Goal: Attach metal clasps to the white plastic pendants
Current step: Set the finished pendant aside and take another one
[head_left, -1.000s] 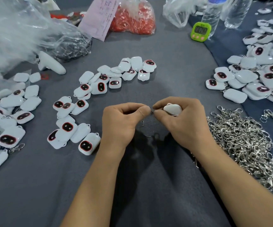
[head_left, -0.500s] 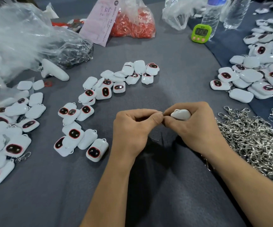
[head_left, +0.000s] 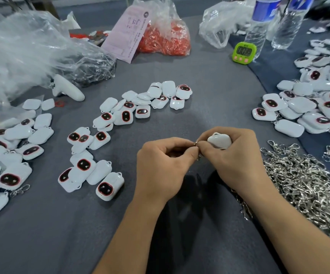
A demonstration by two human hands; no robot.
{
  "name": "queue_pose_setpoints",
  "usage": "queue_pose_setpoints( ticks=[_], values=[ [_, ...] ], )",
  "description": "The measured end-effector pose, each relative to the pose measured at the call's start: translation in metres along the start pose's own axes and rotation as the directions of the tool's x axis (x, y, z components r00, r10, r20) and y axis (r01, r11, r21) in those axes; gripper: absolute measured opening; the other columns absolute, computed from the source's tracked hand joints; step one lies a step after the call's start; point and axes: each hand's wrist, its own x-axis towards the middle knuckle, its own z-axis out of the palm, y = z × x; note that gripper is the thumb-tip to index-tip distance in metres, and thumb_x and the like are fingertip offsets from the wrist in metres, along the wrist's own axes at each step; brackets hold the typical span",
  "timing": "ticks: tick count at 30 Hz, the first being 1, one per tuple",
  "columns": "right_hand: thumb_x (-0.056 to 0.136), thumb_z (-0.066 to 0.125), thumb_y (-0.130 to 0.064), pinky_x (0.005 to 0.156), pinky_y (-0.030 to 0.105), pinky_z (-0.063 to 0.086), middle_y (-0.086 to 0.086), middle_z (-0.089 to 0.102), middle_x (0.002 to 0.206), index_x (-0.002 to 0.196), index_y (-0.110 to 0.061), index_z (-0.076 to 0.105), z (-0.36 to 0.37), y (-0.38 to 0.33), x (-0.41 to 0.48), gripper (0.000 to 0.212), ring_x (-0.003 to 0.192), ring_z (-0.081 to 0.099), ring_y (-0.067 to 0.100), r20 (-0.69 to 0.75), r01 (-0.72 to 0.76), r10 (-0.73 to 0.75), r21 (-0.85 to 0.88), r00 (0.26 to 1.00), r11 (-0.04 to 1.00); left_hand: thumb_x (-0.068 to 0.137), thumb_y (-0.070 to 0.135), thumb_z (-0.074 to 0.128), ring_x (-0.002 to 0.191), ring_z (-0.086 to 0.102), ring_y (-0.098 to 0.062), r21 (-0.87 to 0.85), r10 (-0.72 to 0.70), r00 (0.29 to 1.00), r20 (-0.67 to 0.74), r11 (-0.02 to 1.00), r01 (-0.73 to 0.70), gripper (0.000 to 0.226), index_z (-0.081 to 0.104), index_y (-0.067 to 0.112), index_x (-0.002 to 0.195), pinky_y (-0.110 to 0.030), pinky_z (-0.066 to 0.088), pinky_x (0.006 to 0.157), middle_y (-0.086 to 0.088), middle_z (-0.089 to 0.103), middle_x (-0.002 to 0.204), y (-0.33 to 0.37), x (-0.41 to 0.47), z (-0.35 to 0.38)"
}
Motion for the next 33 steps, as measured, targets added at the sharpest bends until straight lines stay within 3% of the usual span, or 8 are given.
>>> queue_pose_setpoints(
  ticks=[4,10,13,21,26,31,33],
  values=[
    [0.08,0.08,-0.01,0.062,0.01,0.046,-0.017,0.07,0.068,0.069,-0.028,0.074,-0.003,0.0,-0.002,0.022,0.068,0.066,0.005,0.001,0.102,-0.103,-0.151,0.995,0.983,0.08,0.018,0.081,0.068,0.07,0.002,0.093,0.003,1.0,0.02,0.996,-0.005,0.013,0.08,0.03,0.078,-0.009,0.05,0.06,0.02,0.073,0.07,0.0,0.006,-0.001],
    [0.079,0.082,-0.012,0.063,0.017,0.05,-0.014,0.073,0.07,0.07,-0.029,0.076,-0.003,0.002,0.002,0.021,0.068,0.067,0.006,0.049,0.039,-0.037,-0.047,0.998,0.998,0.08,0.009,0.079,0.071,0.073,-0.01,-0.031,-0.114,0.993,0.009,0.993,0.114,0.017,0.082,0.025,0.077,-0.023,0.059,0.067,0.008,0.076,0.071,-0.002,0.013,0.0],
    [0.079,0.08,-0.011,0.06,0.016,0.047,-0.011,0.071,0.066,0.069,-0.028,0.074,-0.004,0.006,0.004,0.021,0.063,0.063,0.005,0.035,0.024,-0.023,-0.023,0.999,0.999,0.079,0.008,0.08,0.074,0.074,-0.01,-0.043,-0.15,0.987,0.063,0.987,0.152,0.016,0.082,0.024,0.079,-0.021,0.058,0.068,0.007,0.077,0.073,-0.003,0.015,0.0],
    [0.08,0.077,-0.01,0.055,0.01,0.041,-0.012,0.067,0.064,0.069,-0.027,0.072,-0.005,0.008,0.004,0.021,0.061,0.061,0.008,0.006,0.124,-0.125,-0.121,0.992,0.985,0.07,0.024,0.08,0.069,0.073,-0.013,-0.041,-0.094,0.991,0.097,0.994,0.099,0.007,0.08,0.027,0.076,-0.029,0.059,0.069,0.003,0.076,0.073,-0.003,0.016,0.003],
    [0.081,0.077,-0.007,0.062,0.01,0.045,-0.017,0.07,0.072,0.073,-0.029,0.074,-0.007,0.007,0.005,0.024,0.071,0.066,0.005,0.018,0.18,-0.179,-0.124,0.984,0.976,0.069,0.021,0.08,0.068,0.071,-0.012,-0.056,-0.101,0.986,0.136,0.992,0.109,0.01,0.08,0.028,0.076,-0.035,0.059,0.069,0.001,0.076,0.072,0.0,0.016,0.003],
    [0.08,0.078,-0.006,0.068,0.023,0.051,-0.014,0.072,0.074,0.077,-0.028,0.076,-0.008,0.007,0.005,0.023,0.075,0.068,0.009,0.042,0.214,-0.21,-0.12,0.977,0.969,0.069,0.015,0.078,0.069,0.068,-0.014,-0.095,-0.117,0.976,0.182,0.986,0.136,0.011,0.081,0.022,0.077,-0.032,0.056,0.07,-0.005,0.076,0.073,0.002,0.017,-0.002],
    [0.08,0.078,-0.005,0.067,0.019,0.05,-0.014,0.072,0.073,0.076,-0.027,0.076,-0.009,0.007,0.005,0.023,0.075,0.068,0.009,0.047,0.215,-0.212,-0.104,0.976,0.971,0.07,0.014,0.078,0.069,0.067,-0.016,-0.094,-0.11,0.978,0.177,0.987,0.128,0.01,0.081,0.021,0.077,-0.035,0.055,0.07,-0.008,0.076,0.074,0.002,0.017,-0.001]
  ],
)
